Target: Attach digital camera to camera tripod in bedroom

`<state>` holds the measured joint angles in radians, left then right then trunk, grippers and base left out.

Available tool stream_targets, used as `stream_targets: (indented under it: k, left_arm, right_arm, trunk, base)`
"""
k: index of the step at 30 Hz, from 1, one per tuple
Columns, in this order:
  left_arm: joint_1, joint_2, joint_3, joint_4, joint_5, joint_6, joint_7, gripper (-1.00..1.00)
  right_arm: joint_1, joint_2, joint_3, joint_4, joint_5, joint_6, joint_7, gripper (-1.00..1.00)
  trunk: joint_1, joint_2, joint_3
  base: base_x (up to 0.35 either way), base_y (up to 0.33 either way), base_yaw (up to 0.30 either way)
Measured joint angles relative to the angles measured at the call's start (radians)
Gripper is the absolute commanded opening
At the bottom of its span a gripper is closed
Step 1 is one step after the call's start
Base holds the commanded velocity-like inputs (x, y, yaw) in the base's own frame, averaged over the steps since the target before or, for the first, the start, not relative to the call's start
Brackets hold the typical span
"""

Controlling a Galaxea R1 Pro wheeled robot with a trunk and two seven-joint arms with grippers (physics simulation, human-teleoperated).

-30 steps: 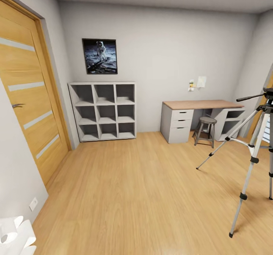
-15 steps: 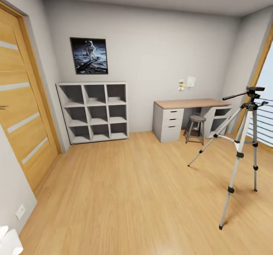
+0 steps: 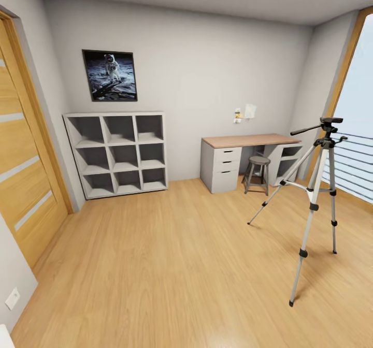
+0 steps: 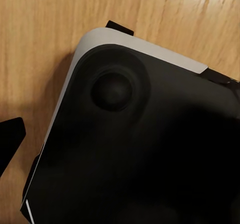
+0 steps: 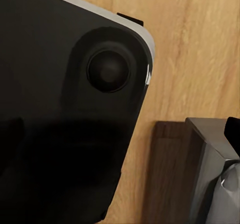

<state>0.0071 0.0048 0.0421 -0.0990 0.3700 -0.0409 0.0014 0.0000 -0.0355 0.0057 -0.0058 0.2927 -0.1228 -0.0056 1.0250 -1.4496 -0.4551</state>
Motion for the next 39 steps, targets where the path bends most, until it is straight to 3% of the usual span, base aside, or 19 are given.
stream_targets:
  k: [39]
  left_arm:
    - [0.0,0.001,-0.003,-0.005,-0.003,0.001,0.002,1.0]
  right_arm:
    - [0.0,-0.003,-0.003,-0.009,0.001,0.009,-0.001,1.0]
  trunk:
    - [0.0,0.0,0.0]
  base:
    - [0.0,0.0,-0.001]
